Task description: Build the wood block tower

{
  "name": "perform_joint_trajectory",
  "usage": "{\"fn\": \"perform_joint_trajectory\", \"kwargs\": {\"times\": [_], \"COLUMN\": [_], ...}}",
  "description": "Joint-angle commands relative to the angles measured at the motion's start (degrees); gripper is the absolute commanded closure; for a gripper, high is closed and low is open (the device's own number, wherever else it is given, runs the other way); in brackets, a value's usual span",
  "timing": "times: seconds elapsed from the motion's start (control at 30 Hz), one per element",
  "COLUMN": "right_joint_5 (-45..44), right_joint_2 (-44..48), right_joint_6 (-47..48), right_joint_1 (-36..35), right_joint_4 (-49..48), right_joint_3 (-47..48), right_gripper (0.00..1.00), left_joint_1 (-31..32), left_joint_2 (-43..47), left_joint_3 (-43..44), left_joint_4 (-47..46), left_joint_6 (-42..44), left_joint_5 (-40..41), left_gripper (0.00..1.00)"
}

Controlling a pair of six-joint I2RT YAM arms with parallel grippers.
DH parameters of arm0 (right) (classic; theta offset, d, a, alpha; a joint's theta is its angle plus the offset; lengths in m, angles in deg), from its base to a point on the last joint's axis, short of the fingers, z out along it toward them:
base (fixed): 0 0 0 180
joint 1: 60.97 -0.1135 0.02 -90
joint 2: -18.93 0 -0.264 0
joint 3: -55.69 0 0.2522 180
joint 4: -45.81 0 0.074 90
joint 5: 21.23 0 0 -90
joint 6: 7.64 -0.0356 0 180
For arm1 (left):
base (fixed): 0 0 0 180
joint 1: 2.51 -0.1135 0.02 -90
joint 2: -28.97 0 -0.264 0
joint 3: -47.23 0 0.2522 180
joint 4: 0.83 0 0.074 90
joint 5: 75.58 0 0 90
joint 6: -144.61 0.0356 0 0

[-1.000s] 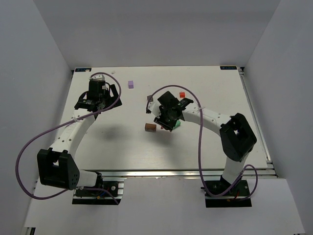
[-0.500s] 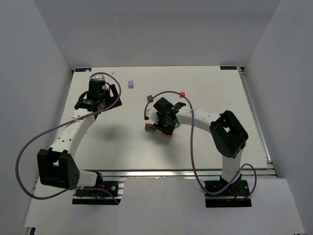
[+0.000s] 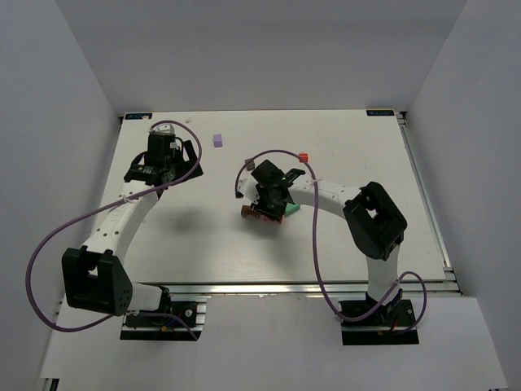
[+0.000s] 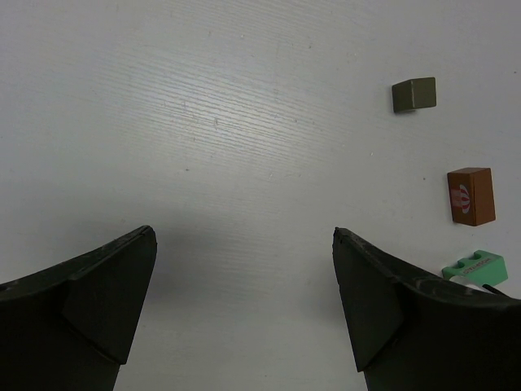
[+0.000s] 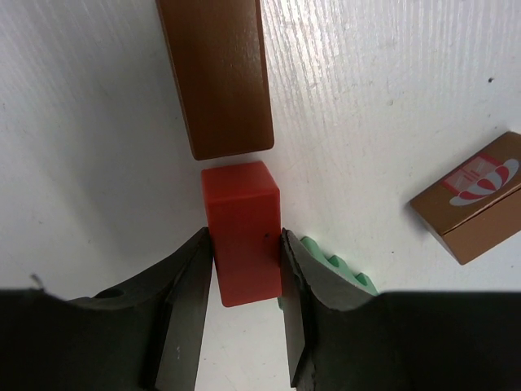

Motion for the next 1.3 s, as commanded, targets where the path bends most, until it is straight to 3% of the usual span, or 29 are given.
{"fn": "perform_joint_trajectory", "kwargs": {"times": [0.0, 0.97, 1.27], "right_joint_5": [1.07, 3.97, 4.67], "right_joint_2": [-1.87, -2.58, -2.58], "right_joint_6": [1.99, 4.37, 4.01], "right_joint_1": [-0.39, -0.75, -0.83], "right_joint_4": [-0.68, -2.96, -2.53], "right_joint_3": [1.80, 1.44, 1.71], "right_gripper": [0.80, 0.72, 0.58], "left_joint_1": [0.02, -0.06, -0.06], "left_joint_2": [2.06, 2.59, 2.77], "left_joint_3": [1.21, 0.95, 0.86], "left_joint_4": [-0.08, -0.26, -0.34], "left_joint_6": [0.12, 0.39, 0.47], "left_joint_5": [-0.08, -0.26, -0.52], "left_gripper": [0.02, 0.02, 0.02]}}
